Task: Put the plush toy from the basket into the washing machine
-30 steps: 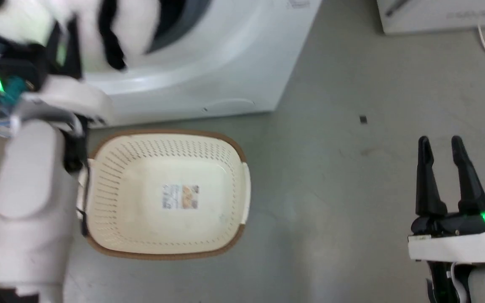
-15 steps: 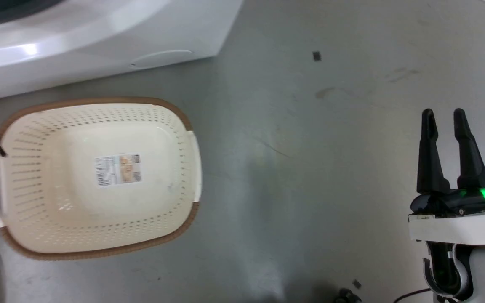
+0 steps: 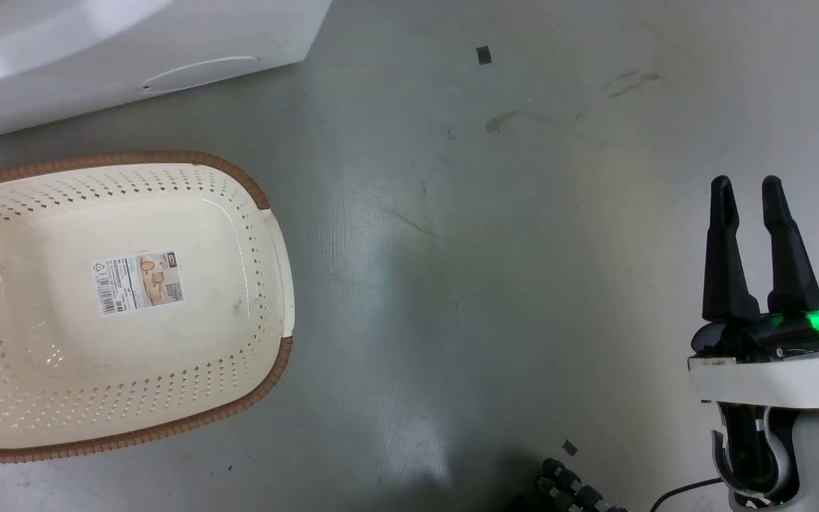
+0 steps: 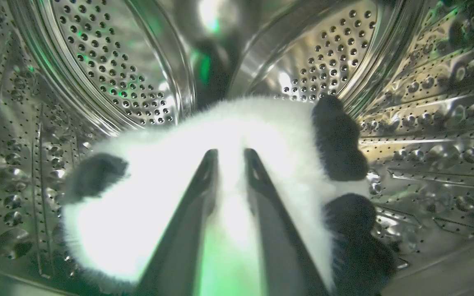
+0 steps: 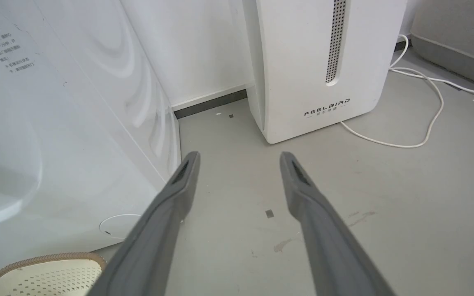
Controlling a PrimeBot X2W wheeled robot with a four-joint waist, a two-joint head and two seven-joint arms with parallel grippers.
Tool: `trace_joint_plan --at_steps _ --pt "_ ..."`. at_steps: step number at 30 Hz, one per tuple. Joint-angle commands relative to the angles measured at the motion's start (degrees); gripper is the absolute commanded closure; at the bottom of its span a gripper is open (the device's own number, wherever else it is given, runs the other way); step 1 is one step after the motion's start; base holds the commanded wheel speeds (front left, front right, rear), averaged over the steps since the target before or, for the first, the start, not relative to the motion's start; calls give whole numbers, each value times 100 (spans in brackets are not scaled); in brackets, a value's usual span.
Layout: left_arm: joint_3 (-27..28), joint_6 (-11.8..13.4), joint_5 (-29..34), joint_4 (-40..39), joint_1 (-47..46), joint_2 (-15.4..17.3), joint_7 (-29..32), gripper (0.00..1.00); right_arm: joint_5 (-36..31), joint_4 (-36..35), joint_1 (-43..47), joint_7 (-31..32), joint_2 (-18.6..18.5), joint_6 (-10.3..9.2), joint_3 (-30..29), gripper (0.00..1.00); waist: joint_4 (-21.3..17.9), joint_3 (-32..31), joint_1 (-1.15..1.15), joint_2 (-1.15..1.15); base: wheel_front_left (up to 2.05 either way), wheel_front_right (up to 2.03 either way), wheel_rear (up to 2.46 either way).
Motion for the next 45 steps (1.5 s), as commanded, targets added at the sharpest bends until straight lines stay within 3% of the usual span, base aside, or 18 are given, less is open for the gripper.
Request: trace_joint_plan --at_steps 1,8,16,35,45 --pt "-23 6 47 167 -148 73 -31 0 23 -8 -100 -25 2 -4 -6 0 4 -14 -1 0 0 0 0" --pt "-44 -45 -12 177 1 -28 -31 0 -30 9 -122 -25 2 -4 -6 0 117 -212 -1 0 0 0 0" --pt "-20 45 -55 -59 811 -289 -31 0 -191 12 -79 -25 2 -4 12 0 326 -676 -1 0 0 0 0" --pt "91 90 -43 -2415 3968 -1290 -31 0 -950 175 584 -25 2 -4 91 0 1202 -2422 -1 0 0 0 0" --pt "-167 125 199 -3360 5613 -1854 -32 0 -1541 211 972 -25 2 -4 41 0 1702 -3286 -1 0 0 0 0"
